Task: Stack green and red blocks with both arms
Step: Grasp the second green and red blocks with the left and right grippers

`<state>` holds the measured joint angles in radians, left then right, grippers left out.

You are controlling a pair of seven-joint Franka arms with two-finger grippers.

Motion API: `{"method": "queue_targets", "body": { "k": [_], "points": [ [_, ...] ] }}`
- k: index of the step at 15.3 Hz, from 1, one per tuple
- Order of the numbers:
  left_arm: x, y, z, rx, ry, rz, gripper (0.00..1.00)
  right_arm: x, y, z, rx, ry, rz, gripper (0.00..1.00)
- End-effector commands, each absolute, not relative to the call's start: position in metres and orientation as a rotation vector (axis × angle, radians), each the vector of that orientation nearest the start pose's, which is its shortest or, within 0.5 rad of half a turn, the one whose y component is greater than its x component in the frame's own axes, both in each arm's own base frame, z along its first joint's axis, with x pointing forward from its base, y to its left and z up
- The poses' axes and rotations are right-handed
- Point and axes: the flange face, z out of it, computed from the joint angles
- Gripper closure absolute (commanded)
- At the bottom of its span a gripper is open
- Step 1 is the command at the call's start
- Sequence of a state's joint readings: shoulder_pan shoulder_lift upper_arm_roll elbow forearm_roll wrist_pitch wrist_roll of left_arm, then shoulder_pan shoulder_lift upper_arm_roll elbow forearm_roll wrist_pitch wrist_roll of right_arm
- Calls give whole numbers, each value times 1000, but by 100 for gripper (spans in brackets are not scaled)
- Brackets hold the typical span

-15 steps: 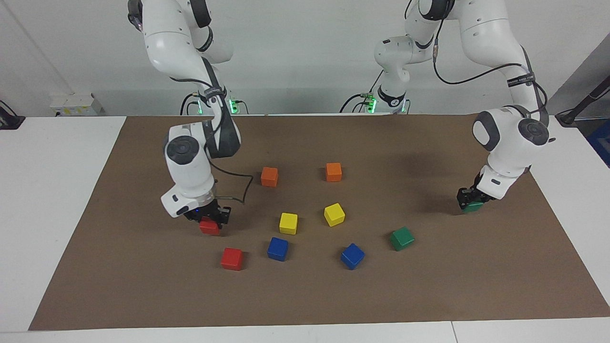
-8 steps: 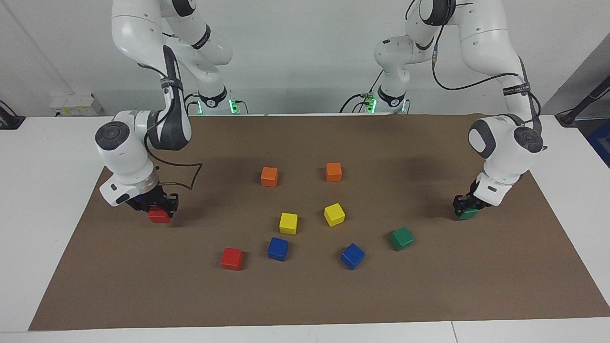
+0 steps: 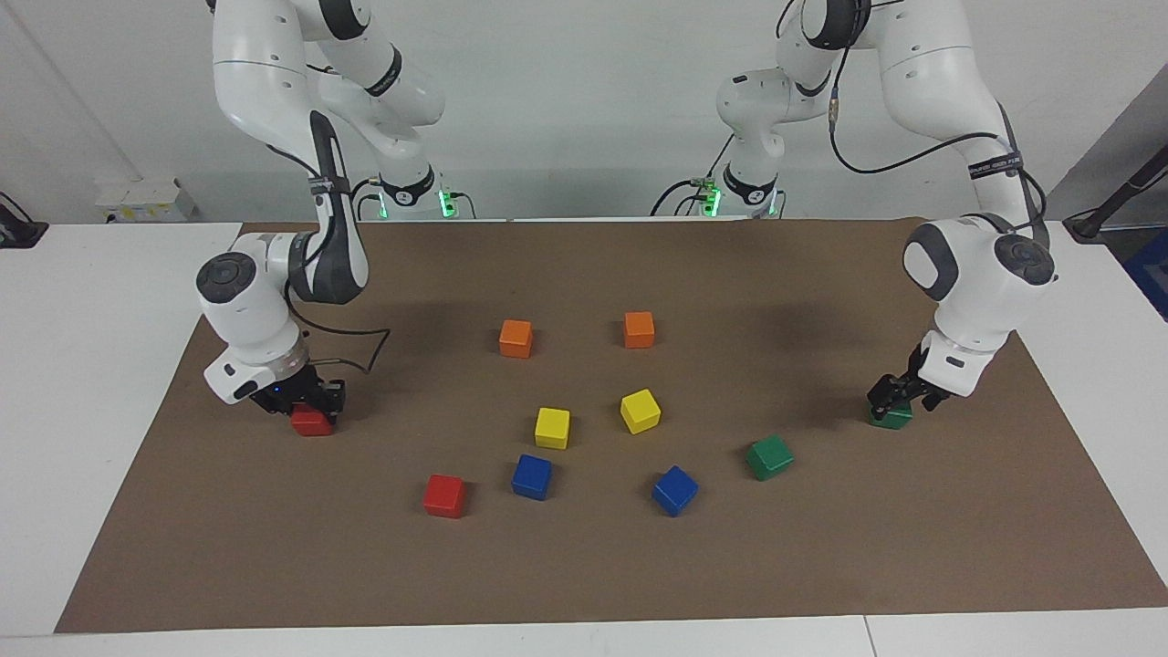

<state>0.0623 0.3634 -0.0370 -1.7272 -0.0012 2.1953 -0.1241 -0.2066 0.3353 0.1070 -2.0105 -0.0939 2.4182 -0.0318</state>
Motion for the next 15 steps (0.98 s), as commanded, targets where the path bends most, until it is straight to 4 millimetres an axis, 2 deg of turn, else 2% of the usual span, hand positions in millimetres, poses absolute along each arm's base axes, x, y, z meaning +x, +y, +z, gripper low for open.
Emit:
{"method": "queue_targets", "body": {
  "k": [1, 2, 4, 5, 6, 7, 9, 11, 13, 15],
  "points": [
    [698, -58, 401, -3136, -464, -99, 0, 608, -64, 303, -3150, 8, -158, 0],
    [707, -77, 397, -3122, -560, -110, 0, 610, -63, 308, -3151, 6, -158, 0],
    [720, -127, 376, -3084, -665, -133, 0, 616, -49, 328, -3155, -18, -98, 0],
    [717, -136, 367, -3062, -713, -129, 0, 626, -34, 348, -3159, -16, -55, 0],
    [714, -136, 359, -3042, -731, -130, 0, 636, -18, 372, -3169, 15, -8, 0],
    [709, -140, 353, -3029, -761, -151, 0, 650, 8, 393, -3179, 63, 18, 0],
    [700, -153, 340, -3021, -843, -184, 0, 668, 56, 413, -3191, 150, -2, 0],
    [698, -155, 335, -3022, -853, -198, 0, 675, 103, 404, -3173, 225, 2, 0],
    [697, -165, 335, -3035, -846, -224, 0, 694, 125, 400, -3164, 297, -10, 0],
    [691, -179, 325, -3044, -833, -232, 0, 713, 136, 393, -3147, 329, -32, 0]
  ]
}}
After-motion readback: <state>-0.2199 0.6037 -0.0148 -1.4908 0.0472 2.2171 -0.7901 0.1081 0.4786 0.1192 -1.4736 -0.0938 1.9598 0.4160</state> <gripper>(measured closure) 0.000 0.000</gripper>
